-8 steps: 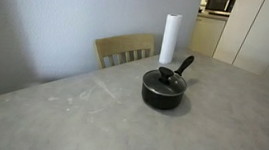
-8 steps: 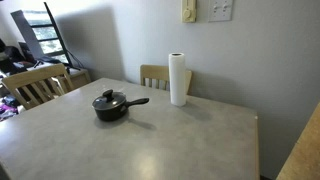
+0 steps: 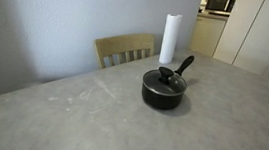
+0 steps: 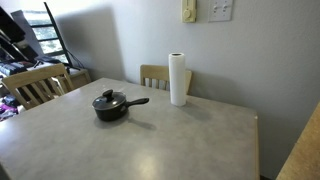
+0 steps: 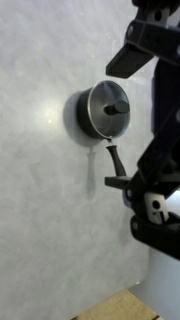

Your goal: Take the lid off of the black pot and put it on the table

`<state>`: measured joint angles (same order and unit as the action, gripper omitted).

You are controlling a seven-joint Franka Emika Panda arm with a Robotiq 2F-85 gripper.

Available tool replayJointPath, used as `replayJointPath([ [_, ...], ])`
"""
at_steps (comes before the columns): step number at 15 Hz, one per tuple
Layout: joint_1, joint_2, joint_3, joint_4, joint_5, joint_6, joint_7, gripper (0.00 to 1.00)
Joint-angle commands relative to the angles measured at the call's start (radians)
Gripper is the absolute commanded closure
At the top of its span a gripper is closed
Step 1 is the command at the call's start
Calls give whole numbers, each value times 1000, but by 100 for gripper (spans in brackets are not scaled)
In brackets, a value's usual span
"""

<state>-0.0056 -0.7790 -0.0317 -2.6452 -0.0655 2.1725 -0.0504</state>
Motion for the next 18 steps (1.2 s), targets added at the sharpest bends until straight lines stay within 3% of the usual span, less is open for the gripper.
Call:
replayJointPath([
  [1,11,82,-22,-22,15,234,-24,0],
  [6,80,268,-66,7,88,477,-90,0],
  [12,272,490,-154,91,301,588,-305,0],
  [13,202,414,-99,44,249,554,-225,0],
  [18,234,480,-112,84,289,571,-273,0],
])
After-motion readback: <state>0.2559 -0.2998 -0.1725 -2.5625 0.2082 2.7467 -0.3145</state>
